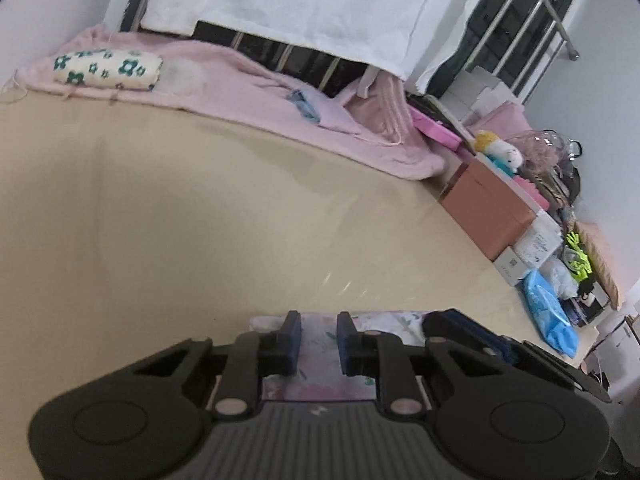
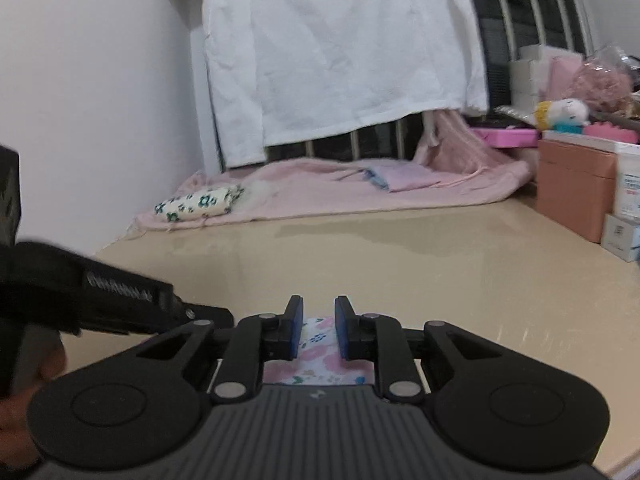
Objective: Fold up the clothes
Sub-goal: 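Pinch the rolled floral garment with both grippers and lift it off the table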
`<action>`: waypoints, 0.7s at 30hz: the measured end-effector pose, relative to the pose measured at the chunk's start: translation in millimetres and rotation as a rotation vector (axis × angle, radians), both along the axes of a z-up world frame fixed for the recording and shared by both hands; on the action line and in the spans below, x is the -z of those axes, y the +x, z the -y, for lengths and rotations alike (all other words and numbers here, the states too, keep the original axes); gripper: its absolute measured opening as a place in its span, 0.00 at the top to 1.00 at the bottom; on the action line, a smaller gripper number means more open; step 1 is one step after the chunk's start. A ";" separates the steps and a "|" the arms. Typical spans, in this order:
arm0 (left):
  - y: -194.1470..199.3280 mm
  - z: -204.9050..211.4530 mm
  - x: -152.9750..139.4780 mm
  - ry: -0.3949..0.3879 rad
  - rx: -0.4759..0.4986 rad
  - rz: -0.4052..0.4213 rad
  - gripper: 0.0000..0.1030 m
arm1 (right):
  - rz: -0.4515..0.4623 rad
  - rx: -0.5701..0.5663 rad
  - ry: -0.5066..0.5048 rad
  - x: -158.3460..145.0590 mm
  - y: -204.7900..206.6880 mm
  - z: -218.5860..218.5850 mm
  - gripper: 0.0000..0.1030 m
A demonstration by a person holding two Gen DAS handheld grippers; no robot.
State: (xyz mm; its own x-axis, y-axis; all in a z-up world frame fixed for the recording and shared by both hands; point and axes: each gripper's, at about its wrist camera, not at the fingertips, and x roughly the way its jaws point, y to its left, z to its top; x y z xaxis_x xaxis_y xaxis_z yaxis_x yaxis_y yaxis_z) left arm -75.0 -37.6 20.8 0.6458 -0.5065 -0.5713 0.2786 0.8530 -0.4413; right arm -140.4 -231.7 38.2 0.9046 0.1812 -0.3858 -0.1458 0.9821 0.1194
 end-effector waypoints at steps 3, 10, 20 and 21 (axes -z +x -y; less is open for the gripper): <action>5.9 -5.1 9.5 -0.006 -0.021 -0.004 0.96 | -0.052 0.004 -0.019 12.8 11.0 -6.7 0.83; -5.4 -25.9 -1.5 -0.098 -0.068 0.045 0.57 | 0.004 0.078 0.077 10.5 -11.0 8.1 0.78; -26.6 -35.7 -4.0 -0.102 0.013 -0.032 0.76 | -0.179 0.000 0.475 15.9 -22.3 67.4 0.62; -23.6 -32.2 0.4 -0.094 0.009 -0.050 0.77 | -0.200 0.003 0.478 19.2 -19.1 65.7 0.68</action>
State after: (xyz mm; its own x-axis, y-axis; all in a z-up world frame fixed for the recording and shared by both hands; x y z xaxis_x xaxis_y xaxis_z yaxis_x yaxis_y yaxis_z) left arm -98.6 -5.4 20.4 0.6129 -0.5650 -0.5524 0.2611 0.8046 -0.5333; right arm -159.6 -297.4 19.0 0.8226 0.3767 -0.4258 -0.0716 0.8116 0.5798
